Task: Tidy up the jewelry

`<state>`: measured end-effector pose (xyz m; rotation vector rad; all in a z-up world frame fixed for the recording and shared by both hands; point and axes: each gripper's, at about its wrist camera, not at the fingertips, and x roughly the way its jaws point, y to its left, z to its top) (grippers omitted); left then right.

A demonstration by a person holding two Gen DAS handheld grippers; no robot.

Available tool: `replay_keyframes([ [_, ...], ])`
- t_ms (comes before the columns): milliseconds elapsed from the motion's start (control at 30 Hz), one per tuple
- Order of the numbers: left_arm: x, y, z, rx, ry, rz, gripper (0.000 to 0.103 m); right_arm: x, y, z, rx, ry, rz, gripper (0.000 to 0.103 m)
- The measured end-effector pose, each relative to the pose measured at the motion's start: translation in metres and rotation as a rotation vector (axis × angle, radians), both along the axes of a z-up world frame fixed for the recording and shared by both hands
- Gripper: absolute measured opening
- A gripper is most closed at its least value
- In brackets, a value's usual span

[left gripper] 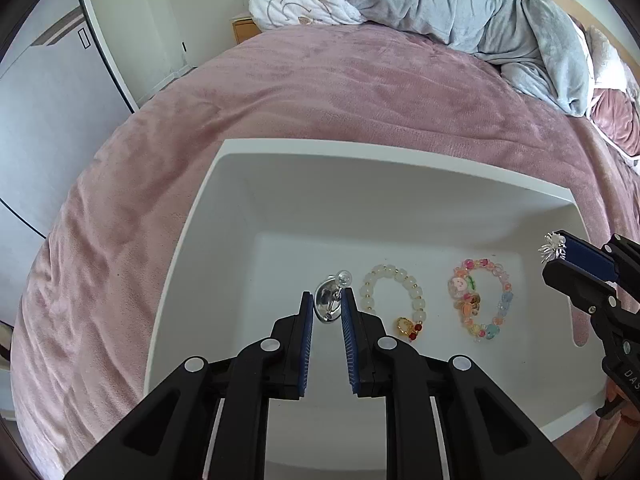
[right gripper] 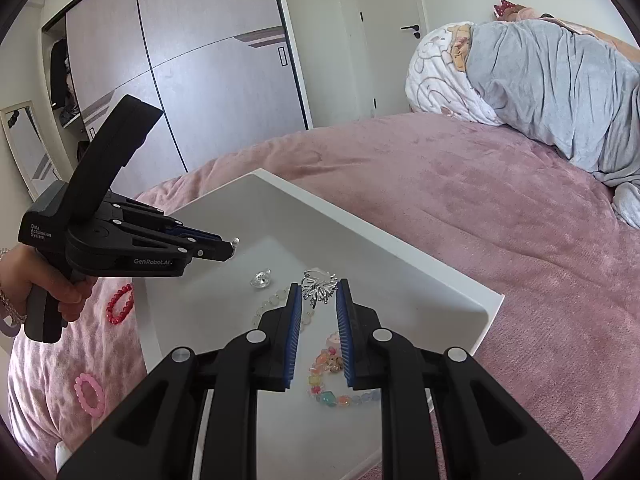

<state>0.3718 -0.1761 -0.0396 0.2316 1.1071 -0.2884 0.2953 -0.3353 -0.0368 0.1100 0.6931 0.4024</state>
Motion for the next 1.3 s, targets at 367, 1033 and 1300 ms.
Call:
replay_keyframes([
  [367,-0.002,-0.001,-0.011,0.01,0.001,0.011,0.023,0.002,0.01,-0.005,-0.038,0.011,0.005,0.02],
  [1033,-0.036,0.013,0.06,-0.062,-0.247,0.036,0.049,-0.01,0.02,0.015,-0.09,-0.086,-0.026,0.073],
  [1300,-0.062,0.027,0.097,-0.095,-0.351,0.06,0.057,-0.024,0.02,0.034,-0.098,-0.156,-0.063,0.087],
])
